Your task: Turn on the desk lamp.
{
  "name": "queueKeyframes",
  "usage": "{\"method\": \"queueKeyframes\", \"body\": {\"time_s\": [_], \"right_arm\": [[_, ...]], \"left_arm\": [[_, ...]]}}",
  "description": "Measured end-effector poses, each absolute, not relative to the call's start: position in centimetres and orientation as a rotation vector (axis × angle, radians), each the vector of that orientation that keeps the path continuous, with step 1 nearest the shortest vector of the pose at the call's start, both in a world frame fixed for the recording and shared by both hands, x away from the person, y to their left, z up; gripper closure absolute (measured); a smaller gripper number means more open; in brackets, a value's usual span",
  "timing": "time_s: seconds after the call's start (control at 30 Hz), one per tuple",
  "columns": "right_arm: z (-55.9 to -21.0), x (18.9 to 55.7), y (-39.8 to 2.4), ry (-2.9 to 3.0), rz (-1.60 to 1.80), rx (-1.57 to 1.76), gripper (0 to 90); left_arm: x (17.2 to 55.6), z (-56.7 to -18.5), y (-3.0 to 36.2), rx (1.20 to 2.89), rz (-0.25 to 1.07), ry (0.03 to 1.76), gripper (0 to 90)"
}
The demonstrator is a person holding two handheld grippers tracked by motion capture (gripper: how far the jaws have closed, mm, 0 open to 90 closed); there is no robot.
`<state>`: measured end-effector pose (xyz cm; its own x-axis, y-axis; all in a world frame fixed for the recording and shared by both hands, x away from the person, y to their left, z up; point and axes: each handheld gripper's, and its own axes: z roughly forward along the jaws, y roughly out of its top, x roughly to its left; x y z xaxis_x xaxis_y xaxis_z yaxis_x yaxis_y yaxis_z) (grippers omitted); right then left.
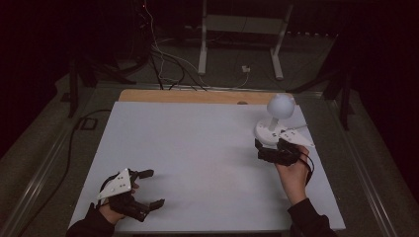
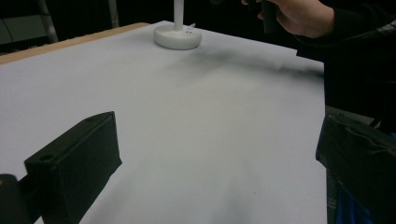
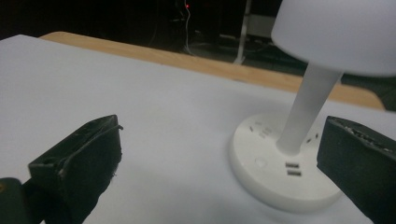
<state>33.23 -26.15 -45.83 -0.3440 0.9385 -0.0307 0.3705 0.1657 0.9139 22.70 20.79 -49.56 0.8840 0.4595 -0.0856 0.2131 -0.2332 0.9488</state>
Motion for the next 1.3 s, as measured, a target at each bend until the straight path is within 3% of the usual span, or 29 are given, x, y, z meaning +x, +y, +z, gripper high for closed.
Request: {"method": "queueKeyframes", "body": {"time_s": [0.27, 0.57, 0.77, 0.83, 0.87, 0.93, 1.1, 1.3], "right_arm": [[-47.1, 34.0, -26.2, 1.799, 1.093, 1.301, 0.0], [-48.3, 34.6, -26.2, 1.787, 1.013, 1.361, 11.4], [-48.3, 34.8, -26.4, 1.748, 1.0, 1.427, 24.1], [-48.2, 34.8, -26.5, 1.733, 1.003, 1.452, 32.9], [-48.1, 34.8, -26.5, 1.72, 1.003, 1.467, 41.9], [-48.1, 34.8, -26.5, 1.713, 1.003, 1.471, 43.9], [-48.2, 35.2, -26.7, 1.694, 0.999, 1.502, 62.2], [-48.4, 35.5, -26.8, 1.694, 0.981, 1.508, 74.3]], "left_arm": [[22.7, -49.5, 20.8, 1.819, 0.243, 0.501, 0.3], [22.7, -49.6, 20.7, 1.82, 0.241, 0.502, 0.3], [22.7, -49.6, 20.7, 1.821, 0.238, 0.503, 0.3], [22.7, -49.6, 20.7, 1.823, 0.237, 0.502, 0.3], [22.7, -49.6, 20.7, 1.82, 0.238, 0.501, 0.3], [22.7, -49.6, 20.7, 1.82, 0.238, 0.504, 0.3], [22.7, -49.6, 20.7, 1.82, 0.237, 0.504, 0.3], [22.7, -49.6, 20.7, 1.822, 0.237, 0.505, 0.3]]}}
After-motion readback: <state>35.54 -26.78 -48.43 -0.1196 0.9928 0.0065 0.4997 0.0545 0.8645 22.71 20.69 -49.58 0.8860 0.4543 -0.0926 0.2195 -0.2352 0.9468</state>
